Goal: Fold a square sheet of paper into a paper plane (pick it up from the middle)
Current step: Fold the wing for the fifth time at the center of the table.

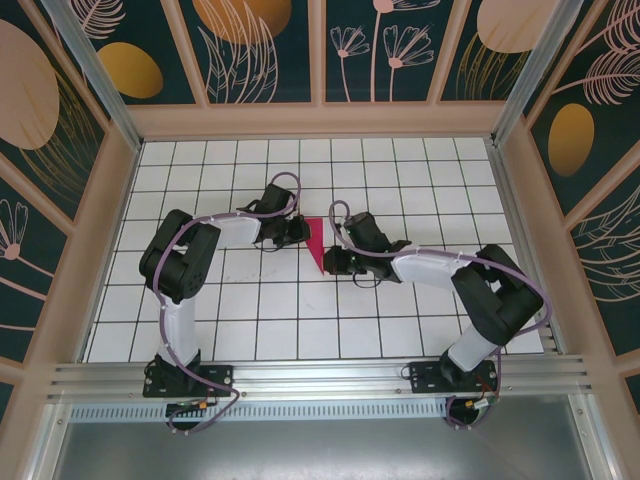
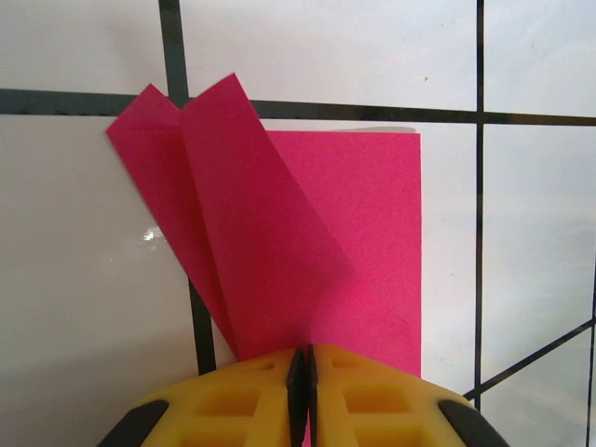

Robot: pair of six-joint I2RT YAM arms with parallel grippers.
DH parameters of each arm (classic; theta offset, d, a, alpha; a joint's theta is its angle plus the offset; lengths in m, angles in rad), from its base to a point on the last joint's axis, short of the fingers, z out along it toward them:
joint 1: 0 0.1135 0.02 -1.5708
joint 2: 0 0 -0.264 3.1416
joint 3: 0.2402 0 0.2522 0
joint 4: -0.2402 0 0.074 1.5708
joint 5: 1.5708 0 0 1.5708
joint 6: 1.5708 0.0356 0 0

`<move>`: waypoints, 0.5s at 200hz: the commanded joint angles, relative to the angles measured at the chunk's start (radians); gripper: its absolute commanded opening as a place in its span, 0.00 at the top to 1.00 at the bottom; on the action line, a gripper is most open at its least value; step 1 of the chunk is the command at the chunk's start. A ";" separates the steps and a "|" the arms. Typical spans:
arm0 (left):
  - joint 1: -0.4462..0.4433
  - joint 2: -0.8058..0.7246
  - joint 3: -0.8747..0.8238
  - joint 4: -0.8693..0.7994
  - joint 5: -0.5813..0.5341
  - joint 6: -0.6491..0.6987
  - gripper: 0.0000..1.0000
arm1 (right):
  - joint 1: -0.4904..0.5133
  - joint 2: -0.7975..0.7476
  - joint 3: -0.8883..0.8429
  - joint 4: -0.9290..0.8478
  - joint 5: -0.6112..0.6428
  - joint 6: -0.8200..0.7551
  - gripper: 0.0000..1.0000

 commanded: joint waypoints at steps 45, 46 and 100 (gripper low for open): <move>0.007 0.119 -0.039 -0.006 -0.168 0.017 0.84 | 0.018 0.188 0.163 0.043 0.015 0.084 0.93; 0.008 0.118 -0.039 -0.006 -0.168 0.017 0.84 | 0.018 0.191 0.165 0.041 0.013 0.084 0.93; 0.008 0.102 -0.034 -0.001 -0.146 0.008 0.83 | 0.017 0.274 0.212 -0.048 0.048 0.083 0.93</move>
